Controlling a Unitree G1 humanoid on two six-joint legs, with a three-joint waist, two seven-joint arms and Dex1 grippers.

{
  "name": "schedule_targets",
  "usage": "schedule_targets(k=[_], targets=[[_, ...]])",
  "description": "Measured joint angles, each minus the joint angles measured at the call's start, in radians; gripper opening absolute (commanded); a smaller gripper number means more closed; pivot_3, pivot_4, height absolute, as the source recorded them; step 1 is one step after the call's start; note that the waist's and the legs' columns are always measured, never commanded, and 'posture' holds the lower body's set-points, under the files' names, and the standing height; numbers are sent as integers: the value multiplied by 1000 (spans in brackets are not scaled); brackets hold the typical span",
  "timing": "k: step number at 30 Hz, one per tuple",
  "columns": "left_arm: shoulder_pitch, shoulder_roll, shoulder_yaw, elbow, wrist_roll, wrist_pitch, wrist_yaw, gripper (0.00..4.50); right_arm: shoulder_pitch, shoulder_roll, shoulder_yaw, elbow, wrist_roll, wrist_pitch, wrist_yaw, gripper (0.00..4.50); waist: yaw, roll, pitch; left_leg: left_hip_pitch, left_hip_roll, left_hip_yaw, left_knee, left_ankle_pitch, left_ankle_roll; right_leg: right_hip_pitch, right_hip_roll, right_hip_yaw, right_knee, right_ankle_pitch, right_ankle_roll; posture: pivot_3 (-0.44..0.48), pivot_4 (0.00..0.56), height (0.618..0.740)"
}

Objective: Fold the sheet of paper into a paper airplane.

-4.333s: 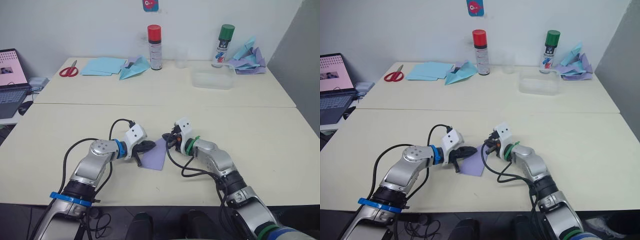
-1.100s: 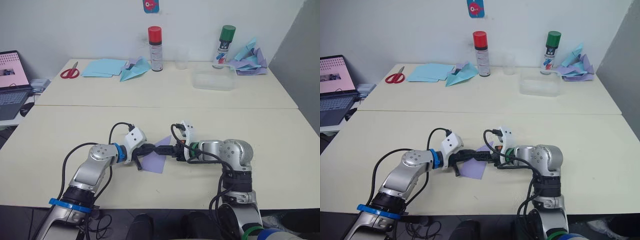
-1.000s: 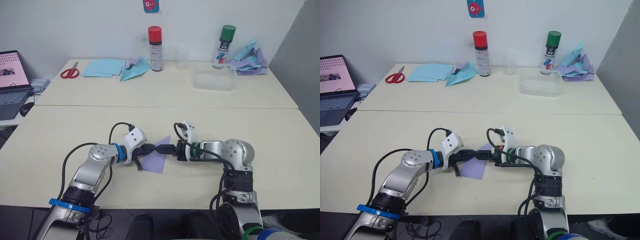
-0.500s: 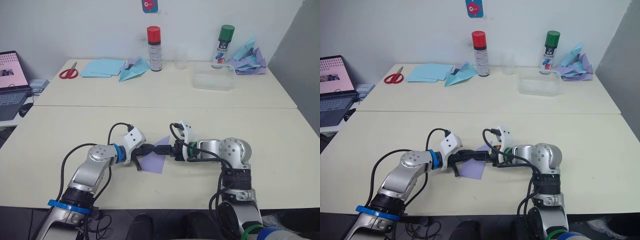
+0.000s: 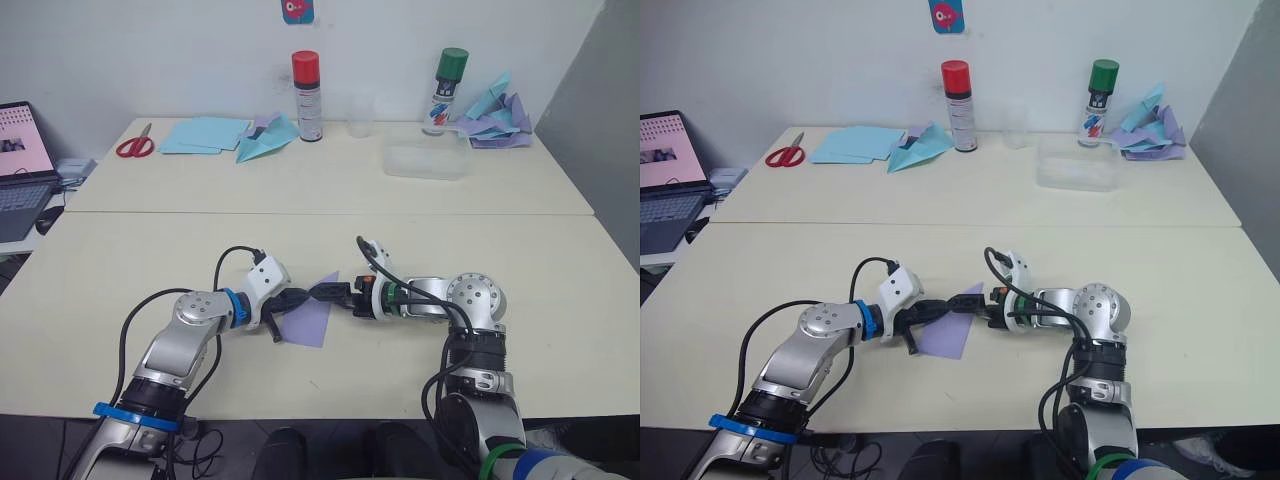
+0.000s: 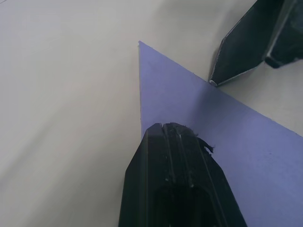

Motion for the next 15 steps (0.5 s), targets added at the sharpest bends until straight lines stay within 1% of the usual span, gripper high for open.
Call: schedule_targets(k=[6, 15], targets=[[-1, 0, 3, 0, 0, 0, -2, 0, -13, 0, -64, 55, 75, 6, -55, 4203, 0, 0, 0, -2, 0, 1, 0, 0, 0, -3, 1, 0, 0, 0, 0, 0, 150, 740], [0, 1, 5, -3, 0, 0, -2, 0, -34, 0, -114, 112, 159, 12, -138, 4203, 0, 1, 1, -4, -1, 2, 0, 0, 0, -5, 1, 1, 1, 0, 1, 0, 150, 740]])
